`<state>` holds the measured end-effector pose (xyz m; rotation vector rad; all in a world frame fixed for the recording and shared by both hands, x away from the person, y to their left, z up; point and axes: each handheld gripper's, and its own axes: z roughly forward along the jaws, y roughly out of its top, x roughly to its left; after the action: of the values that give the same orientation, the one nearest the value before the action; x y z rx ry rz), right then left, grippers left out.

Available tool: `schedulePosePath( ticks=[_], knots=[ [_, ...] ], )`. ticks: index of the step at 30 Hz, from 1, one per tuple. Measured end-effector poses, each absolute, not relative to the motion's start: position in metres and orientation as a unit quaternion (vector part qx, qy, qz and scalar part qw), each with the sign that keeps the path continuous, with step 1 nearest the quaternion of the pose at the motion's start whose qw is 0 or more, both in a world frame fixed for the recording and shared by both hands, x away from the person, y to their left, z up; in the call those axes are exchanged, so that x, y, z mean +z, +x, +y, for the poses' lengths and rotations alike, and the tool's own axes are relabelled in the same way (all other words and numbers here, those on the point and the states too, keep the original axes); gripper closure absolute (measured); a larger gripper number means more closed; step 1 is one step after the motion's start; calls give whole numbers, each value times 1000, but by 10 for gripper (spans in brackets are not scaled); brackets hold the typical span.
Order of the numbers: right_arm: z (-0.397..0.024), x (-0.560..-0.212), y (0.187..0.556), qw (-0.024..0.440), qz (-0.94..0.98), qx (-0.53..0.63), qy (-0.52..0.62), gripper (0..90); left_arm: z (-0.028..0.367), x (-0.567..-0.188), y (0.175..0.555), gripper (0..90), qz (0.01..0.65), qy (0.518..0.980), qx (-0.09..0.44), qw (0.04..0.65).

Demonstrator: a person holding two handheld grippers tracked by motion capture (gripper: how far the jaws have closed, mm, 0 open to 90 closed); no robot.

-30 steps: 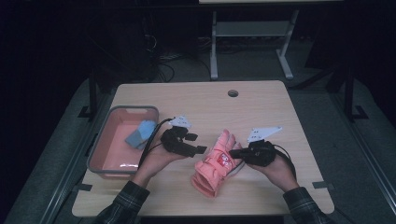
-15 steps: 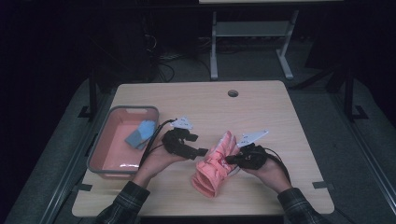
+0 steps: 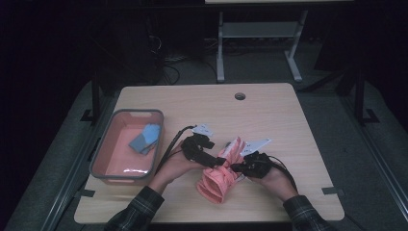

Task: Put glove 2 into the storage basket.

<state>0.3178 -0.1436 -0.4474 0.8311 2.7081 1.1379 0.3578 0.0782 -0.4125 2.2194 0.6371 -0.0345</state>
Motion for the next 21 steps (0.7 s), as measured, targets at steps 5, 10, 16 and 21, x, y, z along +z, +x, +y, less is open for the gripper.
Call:
schedulePosePath(
  ticks=[5, 10, 16, 21],
  knots=[
    [-144, -447, 317, 48, 888, 370, 270, 900, 72, -425, 363, 177, 258, 880, -39, 396],
    [-143, -448, 316, 51, 889, 368, 268, 900, 67, -439, 365, 175, 258, 892, -55, 367],
    [-143, -448, 316, 52, 889, 368, 267, 900, 63, -447, 367, 170, 264, 892, -75, 360],
    [-143, -450, 315, 52, 889, 368, 267, 900, 62, -452, 368, 168, 264, 893, -83, 354]
  ],
)
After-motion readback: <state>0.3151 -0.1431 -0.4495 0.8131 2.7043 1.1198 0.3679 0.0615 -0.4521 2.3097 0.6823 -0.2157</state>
